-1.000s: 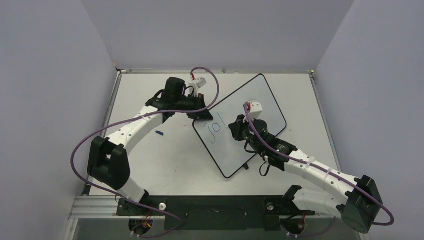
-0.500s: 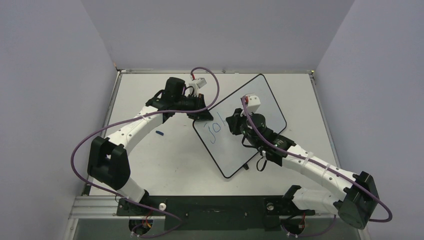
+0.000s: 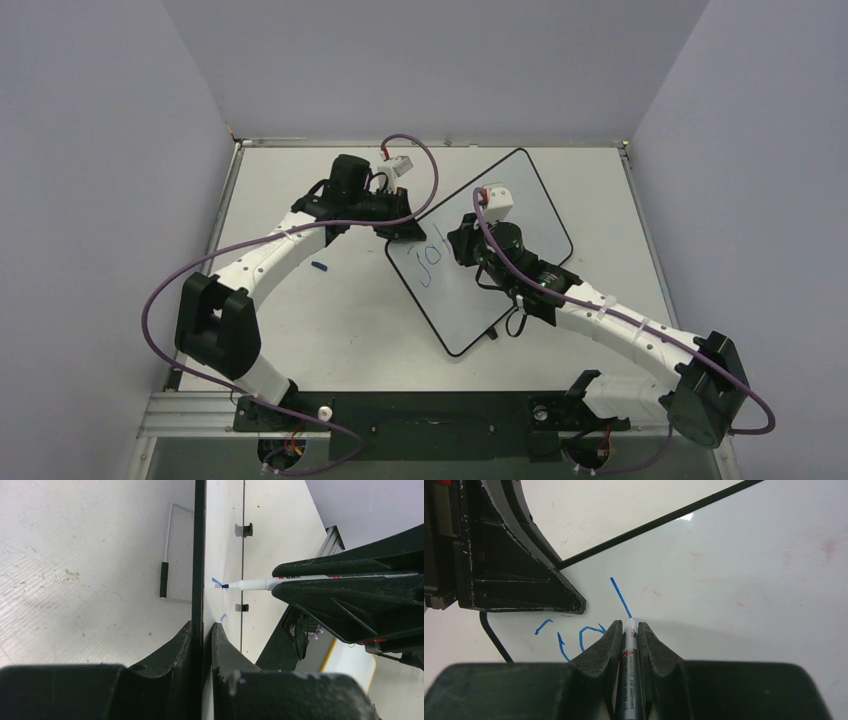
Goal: Write a sentence on the whiteboard
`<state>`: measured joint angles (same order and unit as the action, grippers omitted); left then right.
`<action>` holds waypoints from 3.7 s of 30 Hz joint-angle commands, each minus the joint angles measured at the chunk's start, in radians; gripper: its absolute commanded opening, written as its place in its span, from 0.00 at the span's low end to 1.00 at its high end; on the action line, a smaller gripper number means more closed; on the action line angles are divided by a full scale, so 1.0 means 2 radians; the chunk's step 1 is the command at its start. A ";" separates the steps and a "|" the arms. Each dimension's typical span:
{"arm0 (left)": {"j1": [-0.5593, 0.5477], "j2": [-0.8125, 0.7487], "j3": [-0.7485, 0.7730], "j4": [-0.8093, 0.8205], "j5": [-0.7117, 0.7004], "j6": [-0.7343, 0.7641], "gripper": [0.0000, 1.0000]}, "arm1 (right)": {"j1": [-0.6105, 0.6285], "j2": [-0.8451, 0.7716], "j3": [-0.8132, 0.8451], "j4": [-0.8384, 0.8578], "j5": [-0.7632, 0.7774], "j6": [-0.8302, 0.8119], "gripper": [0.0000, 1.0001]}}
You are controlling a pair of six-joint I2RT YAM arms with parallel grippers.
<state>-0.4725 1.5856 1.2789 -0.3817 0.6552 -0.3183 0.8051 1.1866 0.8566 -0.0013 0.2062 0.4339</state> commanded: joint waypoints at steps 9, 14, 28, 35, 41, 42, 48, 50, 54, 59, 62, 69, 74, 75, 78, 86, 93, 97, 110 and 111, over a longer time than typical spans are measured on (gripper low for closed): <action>-0.005 -0.003 -0.004 -0.031 -0.061 0.054 0.00 | -0.020 0.010 0.011 0.012 0.016 -0.001 0.00; -0.005 -0.004 -0.005 -0.030 -0.061 0.054 0.00 | -0.022 0.008 0.002 0.008 0.019 0.000 0.00; -0.006 -0.004 -0.005 -0.031 -0.062 0.053 0.00 | -0.020 -0.023 -0.038 -0.019 -0.001 0.015 0.00; -0.005 -0.006 -0.006 -0.031 -0.063 0.053 0.00 | -0.007 -0.032 -0.040 -0.032 -0.008 0.019 0.00; -0.005 -0.005 -0.006 -0.030 -0.062 0.053 0.00 | 0.003 -0.045 -0.042 -0.040 -0.010 0.029 0.00; -0.005 -0.004 -0.006 -0.030 -0.062 0.052 0.00 | 0.005 -0.046 -0.042 -0.040 -0.012 0.031 0.00; -0.005 -0.008 -0.007 -0.029 -0.062 0.052 0.00 | 0.011 -0.052 -0.040 -0.036 -0.030 0.035 0.00; -0.005 -0.009 -0.007 -0.030 -0.061 0.051 0.00 | 0.010 -0.058 -0.039 -0.030 -0.042 0.033 0.00; -0.005 -0.013 -0.009 -0.031 -0.062 0.051 0.00 | 0.010 -0.078 -0.033 -0.029 -0.049 0.031 0.00; -0.006 -0.015 -0.008 -0.029 -0.059 0.048 0.00 | 0.010 -0.101 -0.019 -0.035 -0.038 0.019 0.00; -0.007 -0.016 -0.005 -0.032 -0.056 0.046 0.00 | 0.009 -0.104 -0.013 -0.039 -0.028 0.012 0.00; -0.008 -0.024 0.005 -0.058 -0.057 0.049 0.00 | 0.006 -0.104 -0.013 -0.041 -0.016 0.008 0.00; -0.007 -0.026 0.010 -0.082 -0.065 0.056 0.00 | 0.004 -0.104 -0.015 -0.041 -0.011 0.004 0.00; -0.008 -0.028 0.009 -0.085 -0.067 0.057 0.00 | 0.003 -0.105 -0.016 -0.041 -0.009 0.001 0.00; -0.007 -0.032 0.009 -0.097 -0.076 0.059 0.00 | -0.005 -0.108 -0.020 -0.042 0.006 -0.001 0.00; -0.008 -0.020 0.025 -0.137 -0.088 0.071 0.00 | -0.025 -0.106 -0.023 -0.036 0.007 -0.010 0.00; -0.008 -0.029 0.016 -0.125 -0.087 0.075 0.00 | -0.034 -0.097 -0.025 -0.017 0.000 -0.022 0.00; -0.008 -0.029 0.011 -0.121 -0.087 0.075 0.00 | -0.050 -0.093 -0.020 -0.015 -0.009 -0.026 0.00; -0.008 -0.032 0.005 -0.116 -0.088 0.075 0.00 | -0.078 -0.056 -0.001 0.031 -0.047 -0.012 0.00; -0.008 -0.032 0.005 -0.116 -0.088 0.075 0.00 | -0.079 -0.052 0.001 0.033 -0.048 -0.011 0.00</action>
<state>-0.4854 1.5387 1.3113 -0.5266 0.6254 -0.2729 0.6548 1.0523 0.7998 -0.0196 0.1379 0.4038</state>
